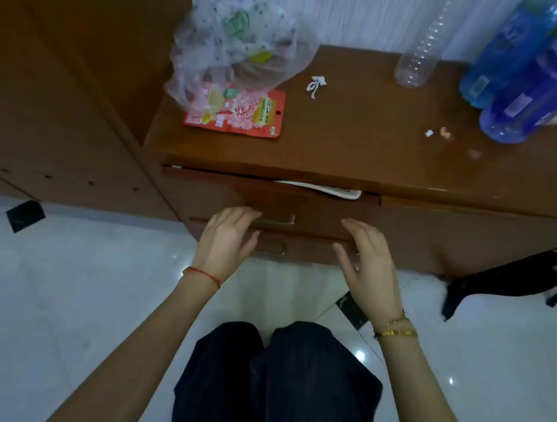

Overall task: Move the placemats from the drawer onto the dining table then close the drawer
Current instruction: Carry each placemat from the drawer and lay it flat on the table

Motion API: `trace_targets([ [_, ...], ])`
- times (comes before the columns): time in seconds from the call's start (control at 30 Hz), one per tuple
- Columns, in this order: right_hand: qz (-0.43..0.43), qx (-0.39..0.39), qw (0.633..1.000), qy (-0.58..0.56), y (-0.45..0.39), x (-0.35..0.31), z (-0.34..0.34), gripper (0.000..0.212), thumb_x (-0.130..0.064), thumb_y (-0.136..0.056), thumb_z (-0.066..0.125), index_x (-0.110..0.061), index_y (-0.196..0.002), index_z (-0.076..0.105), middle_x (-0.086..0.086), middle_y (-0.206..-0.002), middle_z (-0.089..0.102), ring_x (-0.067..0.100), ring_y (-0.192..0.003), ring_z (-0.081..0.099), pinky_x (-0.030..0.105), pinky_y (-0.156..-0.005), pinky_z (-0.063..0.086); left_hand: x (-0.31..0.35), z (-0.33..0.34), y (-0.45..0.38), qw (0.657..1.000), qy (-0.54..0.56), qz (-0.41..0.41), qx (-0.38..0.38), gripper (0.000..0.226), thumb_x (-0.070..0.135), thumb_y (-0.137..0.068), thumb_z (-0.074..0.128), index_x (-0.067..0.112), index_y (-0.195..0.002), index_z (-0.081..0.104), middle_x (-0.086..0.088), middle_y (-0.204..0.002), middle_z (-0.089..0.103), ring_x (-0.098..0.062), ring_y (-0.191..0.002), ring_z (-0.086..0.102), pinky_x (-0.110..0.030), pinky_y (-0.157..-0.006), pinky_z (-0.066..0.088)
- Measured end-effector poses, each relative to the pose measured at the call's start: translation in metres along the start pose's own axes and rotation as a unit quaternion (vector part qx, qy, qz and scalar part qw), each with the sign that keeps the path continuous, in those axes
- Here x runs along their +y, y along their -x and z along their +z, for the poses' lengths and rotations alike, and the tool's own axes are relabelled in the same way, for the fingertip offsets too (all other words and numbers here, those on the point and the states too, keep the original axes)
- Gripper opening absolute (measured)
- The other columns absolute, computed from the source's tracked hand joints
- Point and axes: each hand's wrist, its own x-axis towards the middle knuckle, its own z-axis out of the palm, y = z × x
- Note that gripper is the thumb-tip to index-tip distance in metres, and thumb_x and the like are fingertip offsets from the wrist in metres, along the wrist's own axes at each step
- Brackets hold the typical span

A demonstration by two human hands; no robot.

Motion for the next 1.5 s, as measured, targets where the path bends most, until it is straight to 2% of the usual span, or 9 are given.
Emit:
trace_targets([
  [0.1, -0.007, 0.016, 1.000, 0.004, 0.001, 0.009, 0.010, 0.040, -0.021, -0.096, 0.058, -0.009, -0.134, 0.052, 0.005, -0.132, 0.054, 0.016, -0.126, 0.045, 0.023, -0.109, 0.033, -0.006, 0.017, -0.003, 1.000, -0.015, -0.003, 0.013, 0.033, 0.018, -0.087, 0.065, 0.011, -0.119, 0.062, -0.004, -0.113, 0.066, -0.025, -0.108, 0.053, -0.038, -0.085, 0.047],
  [0.4, -0.042, 0.070, 0.997, 0.016, 0.004, 0.003, 0.011, 0.038, -0.018, -0.096, 0.057, -0.007, -0.132, 0.052, 0.006, -0.133, 0.053, 0.016, -0.128, 0.044, 0.036, -0.105, 0.042, -0.010, 0.024, 0.009, 0.999, -0.011, 0.008, 0.039, 0.031, 0.017, -0.087, 0.065, 0.009, -0.117, 0.064, -0.006, -0.110, 0.066, -0.025, -0.110, 0.048, -0.039, -0.088, 0.048],
  [0.7, -0.036, 0.114, 0.992, 0.038, 0.020, -0.012, -0.006, 0.041, -0.019, -0.096, 0.058, -0.007, -0.134, 0.051, 0.006, -0.133, 0.053, 0.017, -0.128, 0.044, 0.031, -0.110, 0.036, -0.004, 0.007, 0.054, 0.999, -0.013, 0.037, 0.009, 0.036, 0.031, -0.089, 0.051, 0.013, -0.118, 0.065, -0.002, -0.110, 0.066, -0.023, -0.107, 0.051, -0.043, -0.081, 0.050],
  [0.87, -0.021, 0.108, 0.993, 0.030, 0.025, -0.014, -0.003, 0.042, -0.023, -0.096, 0.056, -0.010, -0.135, 0.050, 0.004, -0.132, 0.054, 0.015, -0.126, 0.046, 0.032, -0.107, 0.039, 0.005, -0.025, 0.058, 0.989, 0.001, 0.057, 0.135, 0.029, 0.022, -0.093, 0.057, 0.013, -0.119, 0.063, -0.002, -0.116, 0.063, -0.020, -0.112, 0.053, -0.031, -0.090, 0.042],
  [0.97, -0.019, 0.103, 0.994, 0.026, 0.027, -0.013, -0.004, 0.043, -0.024, -0.095, 0.057, -0.010, -0.135, 0.050, 0.004, -0.130, 0.054, 0.015, -0.124, 0.046, 0.029, -0.106, 0.038, 0.004, -0.044, 0.049, 0.983, -0.008, 0.044, 0.176, 0.034, 0.021, -0.092, 0.060, 0.012, -0.125, 0.059, -0.004, -0.123, 0.058, -0.022, -0.121, 0.048, -0.034, -0.101, 0.035],
  [1.13, -0.019, 0.104, 0.993, 0.047, 0.023, -0.012, -0.004, 0.043, -0.027, -0.094, 0.058, -0.009, -0.132, 0.052, 0.005, -0.124, 0.055, 0.016, -0.119, 0.047, 0.026, -0.102, 0.038, -0.010, -0.047, 0.035, 0.991, -0.045, 0.006, 0.122, 0.036, 0.034, -0.094, 0.055, 0.015, -0.125, 0.059, -0.003, -0.120, 0.061, -0.020, -0.118, 0.050, -0.036, -0.110, 0.028],
  [1.27, -0.013, 0.098, 0.994, 0.047, 0.027, -0.013, -0.005, 0.043, -0.028, -0.094, 0.060, -0.009, -0.132, 0.052, 0.005, -0.124, 0.054, 0.017, -0.118, 0.047, 0.027, -0.101, 0.040, -0.014, -0.049, 0.037, 0.994, -0.020, 0.004, 0.105, 0.033, 0.032, -0.095, 0.054, 0.013, -0.121, 0.060, -0.004, -0.114, 0.062, -0.021, -0.110, 0.052, -0.033, -0.101, 0.033],
  [1.37, 0.012, 0.072, 0.997, 0.036, 0.034, -0.021, -0.012, 0.043, -0.027, -0.093, 0.061, -0.010, -0.131, 0.052, 0.006, -0.123, 0.054, 0.018, -0.117, 0.047, 0.013, -0.097, 0.036, -0.011, -0.057, 0.045, 0.996, -0.018, 0.002, 0.089, 0.032, 0.031, -0.094, 0.054, 0.011, -0.118, 0.062, -0.006, -0.113, 0.062, -0.023, -0.106, 0.053, -0.033, -0.096, 0.037],
  [1.5, 0.057, 0.033, 0.998, 0.007, 0.049, -0.039, -0.027, 0.044, -0.029, -0.093, 0.061, -0.010, -0.131, 0.052, 0.006, -0.123, 0.054, 0.017, -0.118, 0.046, 0.022, -0.102, 0.034, 0.002, -0.075, 0.061, 0.999, -0.001, -0.016, 0.050, 0.030, 0.027, -0.092, 0.056, 0.009, -0.115, 0.063, -0.008, -0.109, 0.063, -0.025, -0.102, 0.055, -0.035, -0.091, 0.041],
])
